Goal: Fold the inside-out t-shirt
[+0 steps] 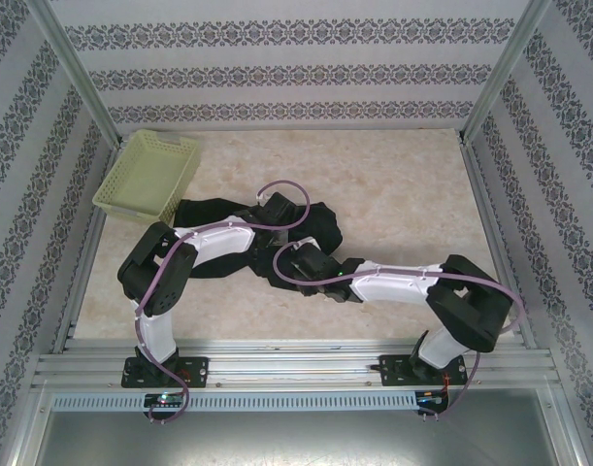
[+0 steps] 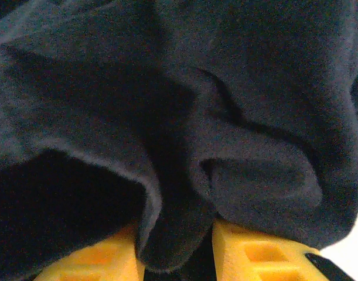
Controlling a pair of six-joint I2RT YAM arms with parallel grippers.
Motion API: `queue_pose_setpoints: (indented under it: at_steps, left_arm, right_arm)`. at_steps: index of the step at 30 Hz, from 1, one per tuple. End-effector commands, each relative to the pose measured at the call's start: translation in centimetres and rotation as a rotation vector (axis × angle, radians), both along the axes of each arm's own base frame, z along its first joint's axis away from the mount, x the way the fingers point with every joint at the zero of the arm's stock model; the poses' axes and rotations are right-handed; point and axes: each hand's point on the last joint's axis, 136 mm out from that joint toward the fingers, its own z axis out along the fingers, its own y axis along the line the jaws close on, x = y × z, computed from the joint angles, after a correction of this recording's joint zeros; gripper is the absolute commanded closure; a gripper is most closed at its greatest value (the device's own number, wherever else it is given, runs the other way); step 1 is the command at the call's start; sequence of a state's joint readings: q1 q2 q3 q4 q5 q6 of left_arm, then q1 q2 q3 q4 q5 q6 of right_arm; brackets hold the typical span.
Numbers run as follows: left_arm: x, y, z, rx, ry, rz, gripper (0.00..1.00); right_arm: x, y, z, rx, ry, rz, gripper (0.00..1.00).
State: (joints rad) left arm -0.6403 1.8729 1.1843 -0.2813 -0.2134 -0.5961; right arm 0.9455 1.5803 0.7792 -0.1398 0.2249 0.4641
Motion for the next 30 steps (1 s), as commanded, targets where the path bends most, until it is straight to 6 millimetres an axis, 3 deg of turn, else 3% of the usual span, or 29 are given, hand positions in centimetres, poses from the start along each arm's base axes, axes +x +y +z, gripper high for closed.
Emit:
queue_pose_setpoints:
  at_steps: [1,8,14,20,25,30]
  left_arm:
    - [-0.4,-0.2,-0.1,-0.004,0.003,-0.009,1.00]
    - [-0.3,0.7,-0.3,0.035,-0.008,0.019,1.00]
    - [-0.1,4.1,-0.1,0.206,-0.029,0.130,1.00]
    - [0.1,4.9,0.2,0.246,-0.042,0.169,1.00]
    - [0.4,3.4,0.2,0.204,-0.047,0.112,1.00]
    - [0.3,2.0,0.6,0.196,-0.067,0.067,1.00]
  right_arm:
    - [1.8,-0.1,1.2,-0.060,-0.088,-0.041,0.72]
    - [1.8,-1.7,3.8,-0.055,-0.145,-0.077,1.00]
    - [-1.9,-5.6,4.8,-0.044,-0.083,-0.109,1.00]
    - [-4.6,-9.1,3.3,-0.087,0.005,-0.177,1.00]
    - [-4.3,-11.9,3.3,-0.120,-0.003,-0.289,1.00]
    - [-3.1,-14.6,1.8,-0.032,0.094,-0.472,1.00]
